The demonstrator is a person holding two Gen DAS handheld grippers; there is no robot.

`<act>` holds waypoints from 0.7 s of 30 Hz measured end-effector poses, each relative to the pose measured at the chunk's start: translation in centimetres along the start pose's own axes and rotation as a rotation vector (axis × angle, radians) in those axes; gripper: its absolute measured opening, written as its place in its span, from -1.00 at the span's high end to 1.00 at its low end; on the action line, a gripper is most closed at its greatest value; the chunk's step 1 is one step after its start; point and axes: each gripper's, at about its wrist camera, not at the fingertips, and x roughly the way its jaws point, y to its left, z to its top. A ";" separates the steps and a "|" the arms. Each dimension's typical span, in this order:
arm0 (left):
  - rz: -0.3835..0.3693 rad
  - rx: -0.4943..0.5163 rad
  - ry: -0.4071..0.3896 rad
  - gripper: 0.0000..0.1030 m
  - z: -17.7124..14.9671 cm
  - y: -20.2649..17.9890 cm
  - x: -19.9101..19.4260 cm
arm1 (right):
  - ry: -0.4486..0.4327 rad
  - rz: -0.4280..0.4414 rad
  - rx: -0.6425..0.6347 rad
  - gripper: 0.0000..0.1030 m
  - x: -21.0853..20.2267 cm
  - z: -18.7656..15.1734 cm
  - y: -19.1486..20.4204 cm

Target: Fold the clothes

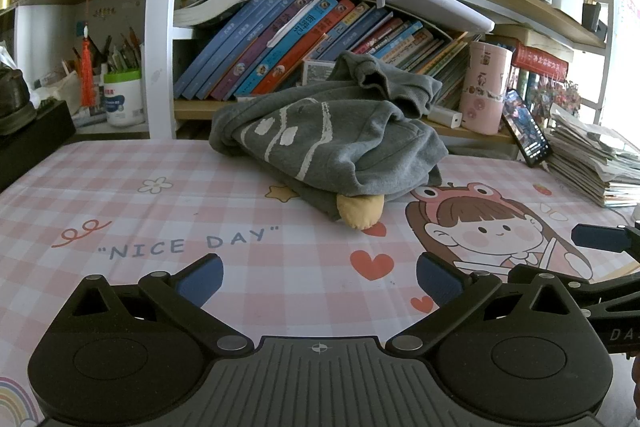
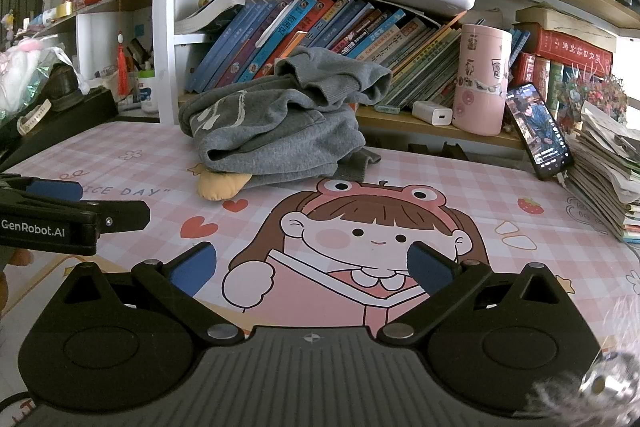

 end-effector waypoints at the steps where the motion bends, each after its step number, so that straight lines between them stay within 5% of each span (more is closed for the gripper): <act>1: 0.000 0.000 0.000 -1.00 0.0 0.0 0.0 | 0.000 0.000 0.000 -0.99 0.0 0.0 0.0; 21: -0.005 -0.005 -0.008 -1.00 0.1 0.1 -0.3 | 0.009 -0.006 -0.013 -1.00 0.1 0.0 0.2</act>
